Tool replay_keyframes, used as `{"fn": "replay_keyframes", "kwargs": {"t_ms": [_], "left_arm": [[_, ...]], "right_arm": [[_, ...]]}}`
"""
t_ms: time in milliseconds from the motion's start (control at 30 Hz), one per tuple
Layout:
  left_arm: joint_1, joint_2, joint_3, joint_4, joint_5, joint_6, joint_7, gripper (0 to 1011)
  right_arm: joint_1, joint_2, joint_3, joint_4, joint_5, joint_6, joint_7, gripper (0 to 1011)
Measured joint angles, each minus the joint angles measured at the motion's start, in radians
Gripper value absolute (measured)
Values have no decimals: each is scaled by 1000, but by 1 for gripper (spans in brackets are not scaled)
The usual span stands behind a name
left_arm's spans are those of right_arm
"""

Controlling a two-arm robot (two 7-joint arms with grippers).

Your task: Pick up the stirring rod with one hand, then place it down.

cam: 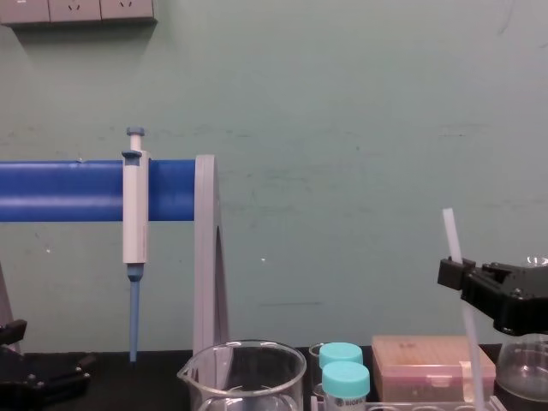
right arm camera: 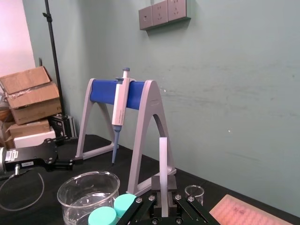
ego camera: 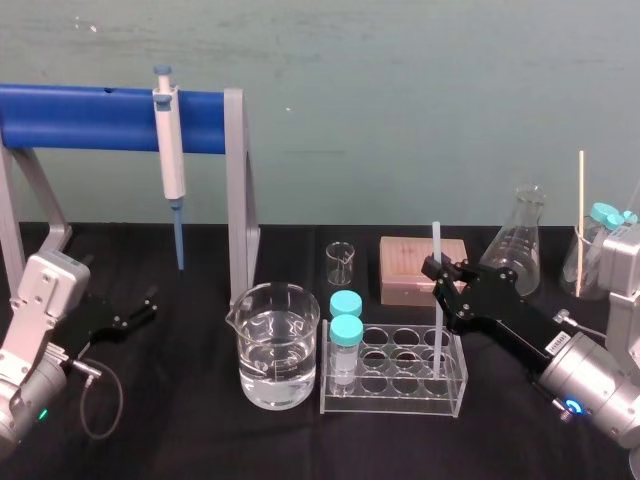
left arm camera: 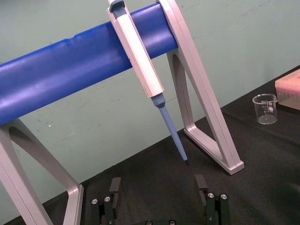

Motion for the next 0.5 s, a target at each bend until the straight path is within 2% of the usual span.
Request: {"fn": "replay_keyframes", "kwargs": {"t_ms": [233,500], "left_arm": [[0,0,0,0,0,0,0,1000],[0,0,0,0,0,0,0,1000]], "right_arm": [[-8,6,19,-30,-8,-20,4,70],[34,12,53,-75,30,-51,46,70]]}}
